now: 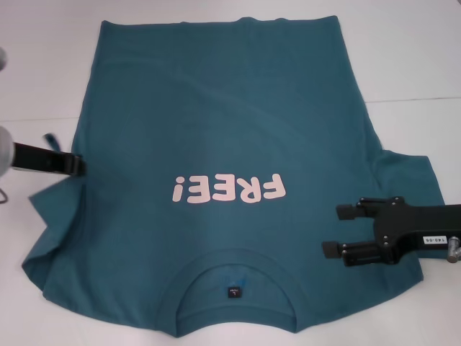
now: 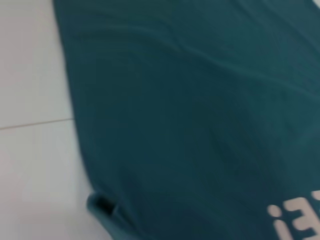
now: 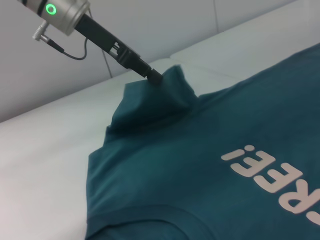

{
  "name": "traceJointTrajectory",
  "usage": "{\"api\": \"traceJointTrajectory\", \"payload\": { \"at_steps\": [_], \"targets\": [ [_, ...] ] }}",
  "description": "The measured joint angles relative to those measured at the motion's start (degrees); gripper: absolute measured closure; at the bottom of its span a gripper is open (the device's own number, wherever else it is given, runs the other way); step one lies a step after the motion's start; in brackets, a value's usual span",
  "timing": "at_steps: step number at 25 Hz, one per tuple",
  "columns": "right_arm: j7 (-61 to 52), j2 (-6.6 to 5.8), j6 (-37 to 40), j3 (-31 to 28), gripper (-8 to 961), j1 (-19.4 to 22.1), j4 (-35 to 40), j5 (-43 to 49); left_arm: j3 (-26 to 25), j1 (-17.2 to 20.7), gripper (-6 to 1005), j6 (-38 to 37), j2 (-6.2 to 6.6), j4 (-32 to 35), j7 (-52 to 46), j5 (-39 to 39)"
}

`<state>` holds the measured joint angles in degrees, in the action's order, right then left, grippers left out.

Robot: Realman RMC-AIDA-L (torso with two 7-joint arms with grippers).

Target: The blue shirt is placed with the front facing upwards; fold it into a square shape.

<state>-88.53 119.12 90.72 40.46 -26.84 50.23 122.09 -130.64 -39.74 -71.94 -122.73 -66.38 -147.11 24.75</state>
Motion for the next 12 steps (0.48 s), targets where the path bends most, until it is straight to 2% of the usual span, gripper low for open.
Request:
{"api": "traceJointTrajectory", "payload": {
  "at_steps": [3, 8, 12],
  "targets": [
    [0.1, -0.03, -0.5, 0.1, 133, 0.3, 0.2, 0.0, 1.4, -0.2, 961, -0.1, -1.11, 0.2, -1.5, 0.4],
    [0.1, -0.17, -1.0, 0.2, 134, 0.6, -0.1, 0.0, 6.3, -0.7, 962, 3.7, -1.38, 5.5, -3.5, 3.4],
    [0.2, -0.21, -1.2, 0.2, 136, 0.6, -0.2, 0.0, 8.1, -2.1, 961, 6.0, -1.50, 10.7, -3.7, 6.4]
  ]
}}
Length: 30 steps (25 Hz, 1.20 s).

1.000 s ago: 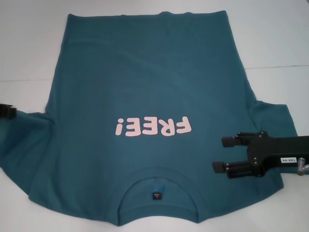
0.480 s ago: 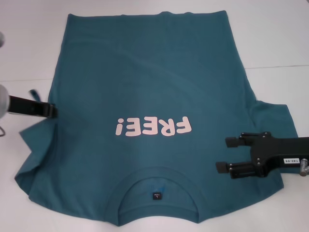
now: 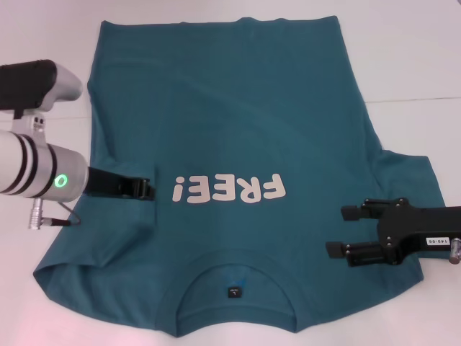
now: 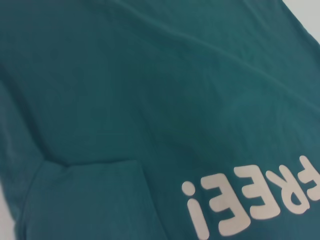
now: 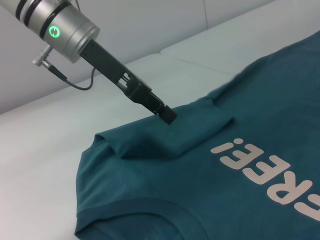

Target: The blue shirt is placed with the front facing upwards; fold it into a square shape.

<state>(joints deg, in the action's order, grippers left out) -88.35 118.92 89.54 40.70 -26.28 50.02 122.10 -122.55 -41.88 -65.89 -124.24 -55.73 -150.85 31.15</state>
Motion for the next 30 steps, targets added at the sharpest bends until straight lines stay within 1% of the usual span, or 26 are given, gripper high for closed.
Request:
{"api": "traceJointTrajectory", "payload": {
  "at_steps": [3, 6, 8, 9, 11, 13, 14, 16, 18, 19, 20, 21, 22, 24, 27, 29, 30],
  "targets": [
    [0.0, 0.02, 0.0, 0.0, 137, -0.2, 0.0, 0.4, 1.4, -0.2, 924, 1.7, -0.18, 0.5, -0.4, 0.3],
    [-0.3, 0.05, -0.1, 0.0, 138, -0.3, 0.0, 0.5, 2.5, 0.1, 887, 4.1, -0.07, 0.1, -0.4, 0.3],
    [-1.0, 0.17, -0.2, -0.3, 139, -0.4, 0.1, 0.5, 3.1, 1.1, 862, 6.1, 0.03, -0.9, 1.4, 0.3],
    [-1.9, 0.24, -0.4, -0.6, 140, -0.4, 0.2, 0.4, 3.3, 1.9, 818, 7.2, 0.00, -2.1, 3.1, 0.6],
    [-4.3, 0.19, -1.0, -1.7, 140, -0.5, 0.4, -0.2, 4.1, 4.3, 731, 8.7, -0.14, -4.9, 7.8, 3.2],
    [-7.5, -0.30, -1.3, -3.6, 141, -0.7, 0.5, -0.7, 4.7, 7.2, 644, 9.0, -0.05, -7.6, 14.1, 9.3],
    [-9.2, -0.79, -1.2, -4.8, 141, -0.8, 0.5, -0.9, 4.6, 8.6, 611, 8.5, 0.08, -8.5, 18.0, 13.8],
    [-12.5, -1.75, -0.7, -6.7, 142, -0.9, 0.5, -1.4, 3.0, 11.2, 545, 5.3, 0.27, -9.3, 27.6, 24.2],
    [-16.7, -2.86, 0.4, -9.3, 143, -0.9, 0.8, -2.0, 0.4, 13.2, 478, -1.3, 0.36, -8.6, 41.1, 35.4],
    [-18.8, -3.30, 1.0, -10.7, 143, -0.8, 1.2, -2.1, -0.6, 13.8, 445, -4.0, 0.33, -7.9, 45.6, 38.7],
    [-21.1, -3.71, 1.8, -12.3, 144, -0.7, 1.8, -2.3, -2.7, 14.7, 397, -10.0, 0.34, -5.9, 55.4, 44.4],
    [-23.6, -4.09, 2.6, -13.9, 144, -0.5, 2.7, -2.3, -3.8, 15.1, 349, -13.4, 0.34, -4.6, 60.7, 47.2],
    [-26.7, -4.51, 3.3, -15.6, 145, -0.2, 4.0, -2.1, -5.0, 15.4, 300, -17.1, 0.38, -2.6, 66.3, 49.2],
    [-32.9, -5.23, 4.2, -17.6, 145, 0.5, 6.6, -1.1, -6.4, 15.5, 204, -20.6, 0.91, 0.6, 71.7, 50.1],
    [-43.5, -6.15, 5.4, -19.3, 146, 1.5, 10.9, 1.9, -7.4, 15.3, 157, -22.8, 2.75, 6.9, 74.8, 50.1],
    [-48.2, -6.44, 6.3, -20.2, 147, 1.9, 12.7, 4.4, -7.8, 15.3, 126, -22.5, 4.05, 10.9, 76.3, 50.1],
    [-50.5, -6.53, 6.3, -20.8, 148, 1.9, 13.1, 6.2, -8.1, 15.3, 110, -22.1, 4.45, 12.2, 76.9, 50.0]
  ]
}}
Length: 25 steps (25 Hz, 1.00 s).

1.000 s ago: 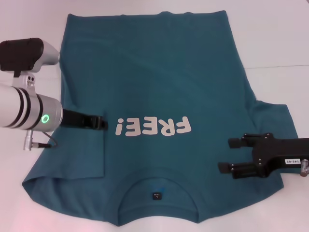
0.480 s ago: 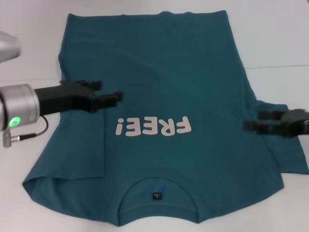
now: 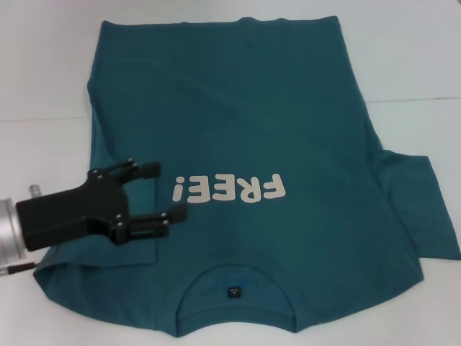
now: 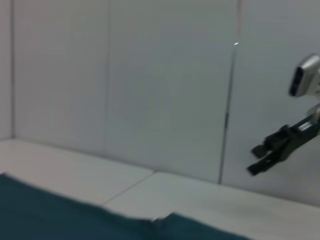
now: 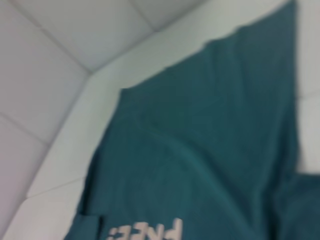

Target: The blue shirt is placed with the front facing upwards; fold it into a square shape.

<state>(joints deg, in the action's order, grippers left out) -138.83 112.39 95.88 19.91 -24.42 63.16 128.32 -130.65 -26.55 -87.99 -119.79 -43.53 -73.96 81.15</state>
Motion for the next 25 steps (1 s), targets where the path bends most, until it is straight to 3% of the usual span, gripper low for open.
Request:
{"api": "traceJointTrajectory", "payload": {
  "at_steps": [5, 8, 17, 25],
  "targets": [
    [-5.4, -0.27, -2.5, -0.3, 150, -1.7, 0.1, 13.5, -1.0, 0.8, 63, 3.0, 2.08, 5.0, 1.2, -1.5],
    [-6.1, -0.23, -3.3, -0.1, 151, -2.4, 0.0, 16.2, -1.0, 1.2, 62, 3.2, 2.65, 5.6, 0.8, -2.4],
    [-8.5, -0.65, -5.8, 0.0, 154, -4.6, -0.8, 23.3, -0.5, 0.3, 63, 5.3, 2.25, 6.0, -0.3, -5.6],
    [-8.7, -1.77, -7.0, 0.9, 157, -6.2, -8.5, 23.4, -0.2, -0.7, 62, 7.6, 1.99, 5.9, -2.1, -7.0]
  ]
}}
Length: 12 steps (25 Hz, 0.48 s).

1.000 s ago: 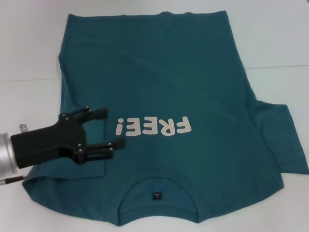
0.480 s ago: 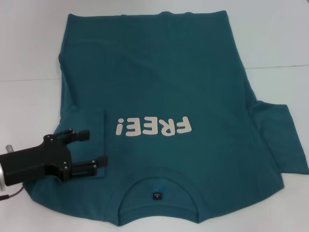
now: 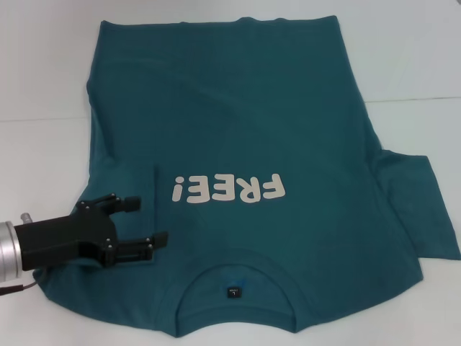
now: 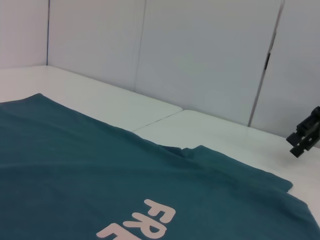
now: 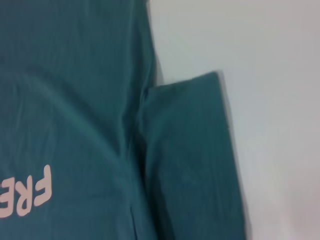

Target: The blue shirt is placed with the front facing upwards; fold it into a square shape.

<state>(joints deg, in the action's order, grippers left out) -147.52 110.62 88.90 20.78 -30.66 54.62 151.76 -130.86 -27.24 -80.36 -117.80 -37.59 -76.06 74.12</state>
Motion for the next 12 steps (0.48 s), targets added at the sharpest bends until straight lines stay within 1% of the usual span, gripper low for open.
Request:
{"api": "traceJointTrajectory", "payload": {
  "at_steps": [12],
  "targets": [
    [-0.5, 0.52, 1.5, 0.1, 162, -0.1, -2.5, -0.2, 0.0, 0.7, 62, 0.4, -0.15, 0.1, -0.3, -0.2]
  ]
}}
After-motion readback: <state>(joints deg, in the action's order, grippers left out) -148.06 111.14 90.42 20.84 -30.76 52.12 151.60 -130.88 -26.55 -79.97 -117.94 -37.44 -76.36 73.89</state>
